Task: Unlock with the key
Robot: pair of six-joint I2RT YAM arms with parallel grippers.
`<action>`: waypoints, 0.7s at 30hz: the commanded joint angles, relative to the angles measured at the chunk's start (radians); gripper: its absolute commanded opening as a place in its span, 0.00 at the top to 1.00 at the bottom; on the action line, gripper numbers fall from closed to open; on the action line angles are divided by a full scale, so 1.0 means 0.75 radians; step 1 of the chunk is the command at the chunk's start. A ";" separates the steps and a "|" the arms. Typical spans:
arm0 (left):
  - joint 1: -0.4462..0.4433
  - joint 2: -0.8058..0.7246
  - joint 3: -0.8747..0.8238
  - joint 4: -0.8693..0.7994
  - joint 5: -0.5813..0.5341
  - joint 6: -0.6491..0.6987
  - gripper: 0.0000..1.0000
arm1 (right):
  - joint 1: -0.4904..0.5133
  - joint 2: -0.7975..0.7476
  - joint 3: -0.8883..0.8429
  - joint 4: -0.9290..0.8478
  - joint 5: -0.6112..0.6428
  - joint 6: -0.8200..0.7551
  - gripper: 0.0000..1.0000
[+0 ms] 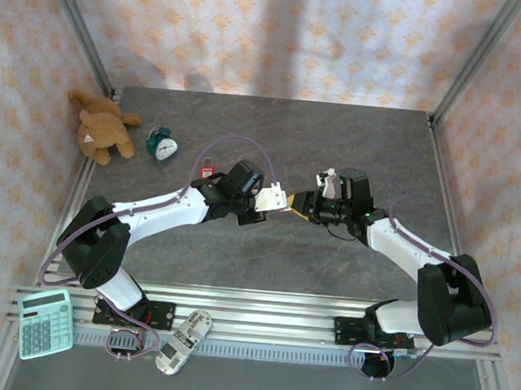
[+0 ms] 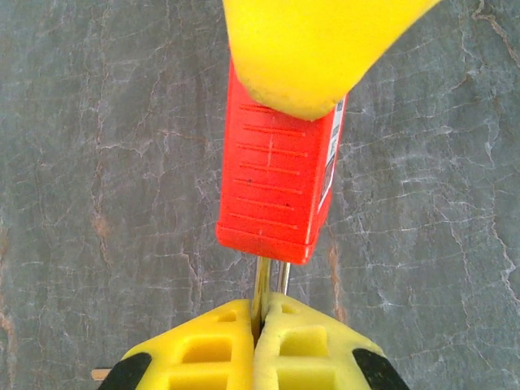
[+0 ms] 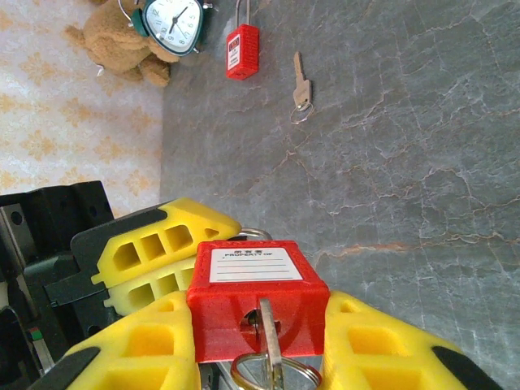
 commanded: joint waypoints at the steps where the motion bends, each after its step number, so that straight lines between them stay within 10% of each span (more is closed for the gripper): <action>1: 0.003 -0.057 -0.012 0.007 -0.068 0.009 1.00 | 0.003 -0.048 -0.011 0.003 0.033 -0.026 0.76; 21: 0.022 -0.129 -0.039 -0.070 -0.156 0.047 1.00 | -0.039 -0.066 -0.021 -0.012 0.052 -0.028 0.77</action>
